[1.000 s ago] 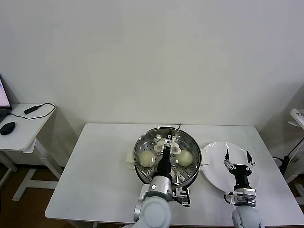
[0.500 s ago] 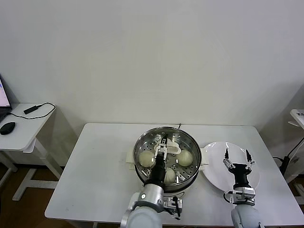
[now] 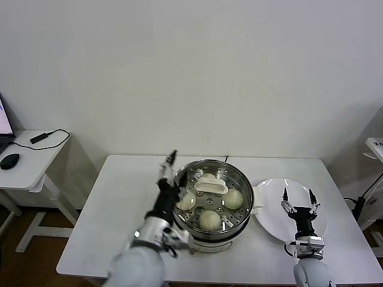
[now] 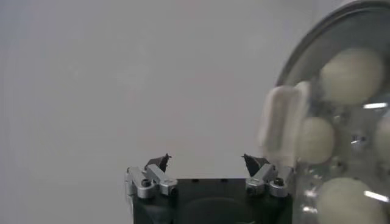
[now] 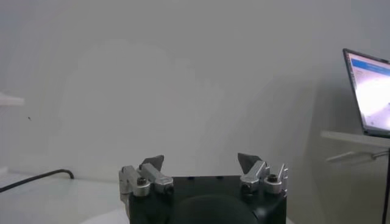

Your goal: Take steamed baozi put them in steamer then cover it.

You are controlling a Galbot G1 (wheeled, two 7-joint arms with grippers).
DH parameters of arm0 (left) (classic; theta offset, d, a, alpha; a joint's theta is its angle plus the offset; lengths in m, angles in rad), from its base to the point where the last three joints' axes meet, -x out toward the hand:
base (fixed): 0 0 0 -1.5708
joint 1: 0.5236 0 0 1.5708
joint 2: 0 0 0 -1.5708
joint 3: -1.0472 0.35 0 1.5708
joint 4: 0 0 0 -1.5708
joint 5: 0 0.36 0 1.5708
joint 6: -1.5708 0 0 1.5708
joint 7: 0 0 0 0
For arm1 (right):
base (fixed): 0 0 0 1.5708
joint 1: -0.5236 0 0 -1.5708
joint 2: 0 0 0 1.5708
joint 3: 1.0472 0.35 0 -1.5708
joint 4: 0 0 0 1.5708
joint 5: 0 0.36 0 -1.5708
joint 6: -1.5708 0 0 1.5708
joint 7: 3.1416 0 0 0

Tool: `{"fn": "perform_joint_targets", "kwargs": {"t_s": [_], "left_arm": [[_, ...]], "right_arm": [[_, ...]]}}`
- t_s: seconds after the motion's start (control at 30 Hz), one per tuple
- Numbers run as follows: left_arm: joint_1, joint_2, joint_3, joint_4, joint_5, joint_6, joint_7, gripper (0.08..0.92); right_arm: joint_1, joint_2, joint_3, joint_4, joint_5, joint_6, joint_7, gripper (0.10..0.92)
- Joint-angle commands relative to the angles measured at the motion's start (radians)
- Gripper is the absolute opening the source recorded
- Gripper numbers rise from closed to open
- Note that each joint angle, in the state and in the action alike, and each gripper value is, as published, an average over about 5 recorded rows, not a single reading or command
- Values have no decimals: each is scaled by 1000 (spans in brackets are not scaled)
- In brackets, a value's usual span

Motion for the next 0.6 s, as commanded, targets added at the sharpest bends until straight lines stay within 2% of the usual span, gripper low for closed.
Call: {"fn": "perform_joint_targets", "kwargs": {"t_s": [0.03, 0.13, 0.27, 0.4, 0.6], "left_arm": [[27, -26, -439, 206, -998, -374, -320, 823], [41, -42, -471, 298, -1048, -510, -287, 823], [52, -60, -494, 377, -1078, -607, -247, 823], [65, -72, -503, 426, -1078, -658, -222, 823], [99, -85, -520, 430, -1062, -679, -198, 823]], "right_arm": [[-33, -36, -8, 73, 162, -104, -50, 823], [-46, -41, -3, 84, 202, -102, -88, 823], [-58, -49, -4, 83, 219, -75, -114, 823], [-66, -55, -8, 84, 224, -73, -118, 823], [-81, -62, -7, 96, 226, -72, -113, 823]]}}
